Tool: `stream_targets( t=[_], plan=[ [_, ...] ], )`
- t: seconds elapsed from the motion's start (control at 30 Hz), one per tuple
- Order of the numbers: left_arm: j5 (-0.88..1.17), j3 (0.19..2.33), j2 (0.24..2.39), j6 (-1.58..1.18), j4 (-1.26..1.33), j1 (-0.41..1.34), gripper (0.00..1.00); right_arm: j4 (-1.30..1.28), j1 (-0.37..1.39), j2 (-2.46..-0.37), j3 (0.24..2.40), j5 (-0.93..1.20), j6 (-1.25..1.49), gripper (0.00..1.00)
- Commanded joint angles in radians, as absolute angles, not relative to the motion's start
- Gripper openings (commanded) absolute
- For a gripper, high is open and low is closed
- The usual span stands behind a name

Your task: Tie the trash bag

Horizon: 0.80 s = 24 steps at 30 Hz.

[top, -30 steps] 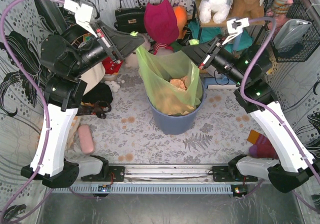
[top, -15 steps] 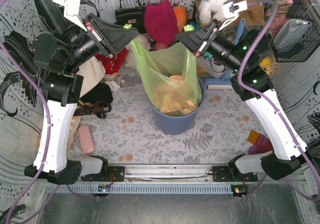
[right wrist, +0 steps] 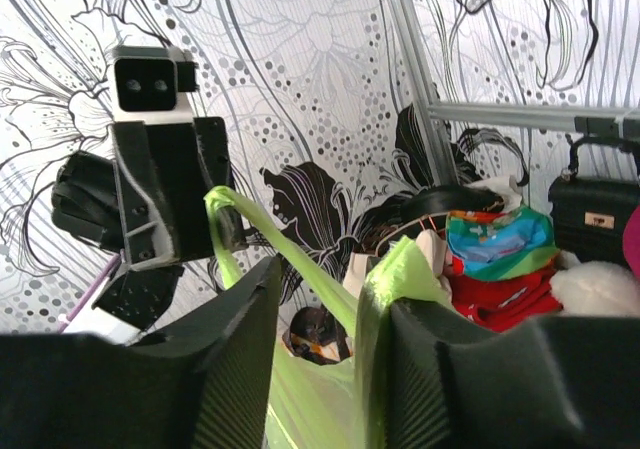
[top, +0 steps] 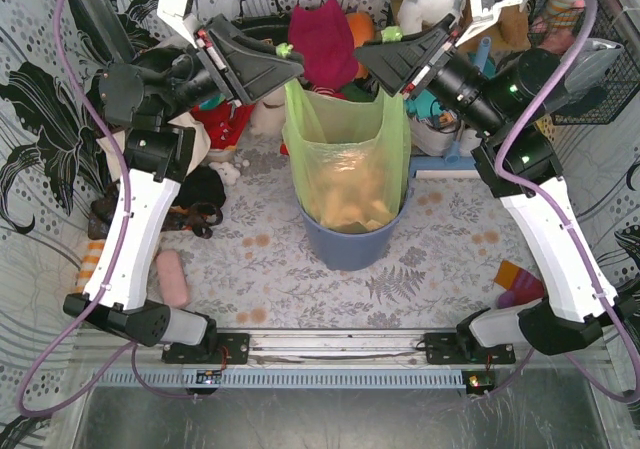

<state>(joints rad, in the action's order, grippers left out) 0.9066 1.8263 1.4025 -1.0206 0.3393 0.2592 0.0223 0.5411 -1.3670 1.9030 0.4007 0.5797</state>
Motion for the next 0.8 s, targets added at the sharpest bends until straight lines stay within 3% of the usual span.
stream_targets(
  t=[0.0, 0.17, 0.43, 0.6, 0.77],
  plan=[
    [0.907, 1.827, 1.361, -0.917, 0.266, 0.272, 0.49, 0.009, 0.544, -1.324, 1.849, 0.385, 0.567, 0.45],
    [0.914, 1.798, 1.32, -0.805, 0.091, 0.265, 0.67, -0.153, 0.544, -1.253, 1.836, 0.263, 0.538, 0.56],
    [0.859, 1.788, 1.247, -0.651, -0.122, 0.25, 0.76, -0.328, 0.543, -1.166, 1.855, 0.147, 0.482, 0.83],
    [0.821, 1.831, 1.224, -0.563, -0.26, 0.248, 0.79, -0.419, 0.543, -1.128, 1.868, 0.08, 0.456, 0.85],
    [0.613, 1.803, 1.16, -0.438, -0.484, 0.248, 0.77, -0.533, 0.543, -1.074, 1.84, -0.052, 0.436, 0.83]
  ],
)
